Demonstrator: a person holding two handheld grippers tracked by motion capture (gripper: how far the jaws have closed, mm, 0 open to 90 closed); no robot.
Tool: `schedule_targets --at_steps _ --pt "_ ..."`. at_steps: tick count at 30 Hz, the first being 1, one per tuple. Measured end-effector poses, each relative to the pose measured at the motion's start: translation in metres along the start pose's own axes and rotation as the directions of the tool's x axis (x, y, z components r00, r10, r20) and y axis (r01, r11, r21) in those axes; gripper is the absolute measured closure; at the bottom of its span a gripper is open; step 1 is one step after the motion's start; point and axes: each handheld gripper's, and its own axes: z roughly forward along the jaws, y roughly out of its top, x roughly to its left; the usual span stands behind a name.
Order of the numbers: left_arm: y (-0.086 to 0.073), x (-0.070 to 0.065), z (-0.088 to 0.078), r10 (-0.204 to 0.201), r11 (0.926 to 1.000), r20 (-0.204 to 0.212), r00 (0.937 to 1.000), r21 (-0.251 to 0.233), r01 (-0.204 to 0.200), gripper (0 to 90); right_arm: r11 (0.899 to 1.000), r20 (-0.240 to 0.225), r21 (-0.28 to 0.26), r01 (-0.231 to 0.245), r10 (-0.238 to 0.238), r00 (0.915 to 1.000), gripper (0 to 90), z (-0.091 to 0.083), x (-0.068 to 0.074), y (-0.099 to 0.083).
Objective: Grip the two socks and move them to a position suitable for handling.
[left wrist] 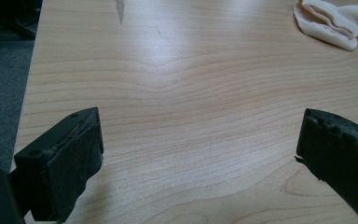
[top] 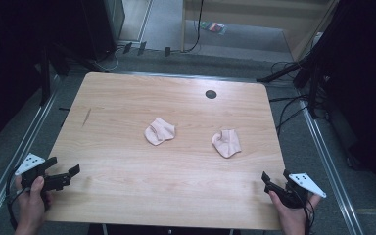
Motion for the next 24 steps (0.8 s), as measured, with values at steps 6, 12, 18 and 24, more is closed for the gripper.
schedule_targets --at_steps 6,12,18,24 --pt "0.000 0.001 0.000 -0.006 1.0000 0.003 1.0000 -0.001 0.006 0.6 1.000 -0.037 -0.022 0.003 -0.003 0.9993 26.0 -0.003 0.009 0.009" --pt "0.000 0.001 -0.001 -0.009 0.9999 0.005 0.9999 -0.005 0.009 0.6 0.999 -0.055 -0.041 0.005 -0.008 0.9985 28.0 0.001 0.031 0.029" --pt "0.000 0.002 -0.001 -0.015 0.9999 0.006 0.9999 -0.007 0.015 0.6 0.998 -0.079 -0.031 0.058 -0.060 0.9950 31.2 0.010 0.052 0.048" --pt "0.000 0.002 -0.001 -0.018 0.9998 0.008 0.9998 -0.005 0.018 0.6 0.994 -0.117 0.005 0.109 -0.108 0.9873 34.2 0.034 0.072 0.066"
